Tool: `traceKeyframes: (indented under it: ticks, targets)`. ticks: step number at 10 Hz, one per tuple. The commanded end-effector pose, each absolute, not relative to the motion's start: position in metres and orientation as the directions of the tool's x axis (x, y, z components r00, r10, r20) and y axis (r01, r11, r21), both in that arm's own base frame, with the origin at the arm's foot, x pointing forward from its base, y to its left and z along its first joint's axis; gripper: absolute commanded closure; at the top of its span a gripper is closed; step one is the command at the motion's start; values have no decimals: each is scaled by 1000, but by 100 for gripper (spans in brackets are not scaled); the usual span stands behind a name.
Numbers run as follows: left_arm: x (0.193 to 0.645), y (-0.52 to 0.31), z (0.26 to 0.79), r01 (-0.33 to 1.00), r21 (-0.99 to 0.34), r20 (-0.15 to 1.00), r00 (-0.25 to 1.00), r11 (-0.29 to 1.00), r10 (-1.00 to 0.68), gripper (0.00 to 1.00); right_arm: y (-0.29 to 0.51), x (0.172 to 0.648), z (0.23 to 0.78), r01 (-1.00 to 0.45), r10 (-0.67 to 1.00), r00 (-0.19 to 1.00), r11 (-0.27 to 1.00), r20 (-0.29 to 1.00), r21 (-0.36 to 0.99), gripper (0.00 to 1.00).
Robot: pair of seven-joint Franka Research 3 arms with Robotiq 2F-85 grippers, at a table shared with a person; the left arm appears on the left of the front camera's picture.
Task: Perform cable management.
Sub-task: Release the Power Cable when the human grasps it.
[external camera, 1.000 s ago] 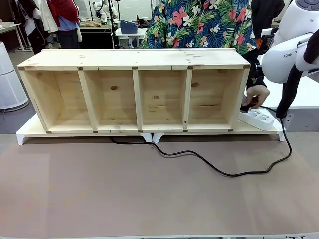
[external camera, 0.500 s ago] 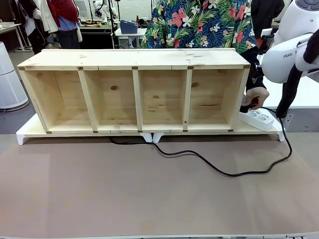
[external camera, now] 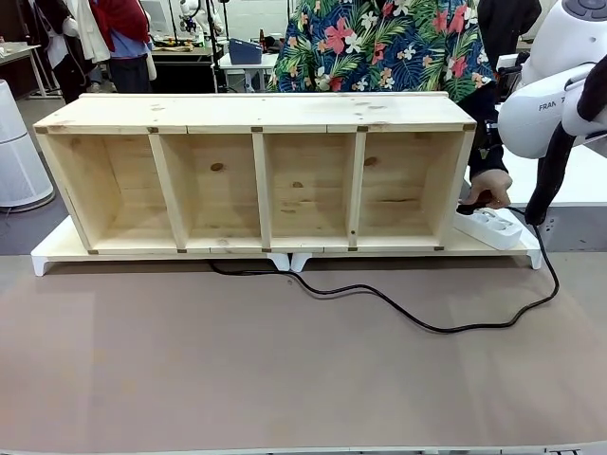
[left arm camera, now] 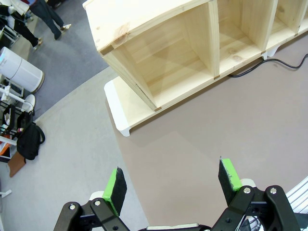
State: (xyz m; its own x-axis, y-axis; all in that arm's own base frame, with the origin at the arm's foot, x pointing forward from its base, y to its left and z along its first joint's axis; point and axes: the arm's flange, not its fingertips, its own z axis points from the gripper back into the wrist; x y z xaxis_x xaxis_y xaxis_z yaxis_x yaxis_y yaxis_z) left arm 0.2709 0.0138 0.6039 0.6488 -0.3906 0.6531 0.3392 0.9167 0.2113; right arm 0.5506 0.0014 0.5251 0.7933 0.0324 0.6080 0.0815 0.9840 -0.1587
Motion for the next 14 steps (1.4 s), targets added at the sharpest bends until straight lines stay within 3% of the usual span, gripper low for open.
traceKeyframes:
  ticks: [1, 14]
  targets:
    - [271, 13, 604, 331, 203, 659, 650, 921, -379, 0, 1, 550, 525, 84, 30, 798, 984, 602, -160, 0]
    - [271, 13, 604, 331, 203, 659, 650, 921, -379, 0, 1, 550, 525, 84, 30, 798, 984, 602, -160, 0]
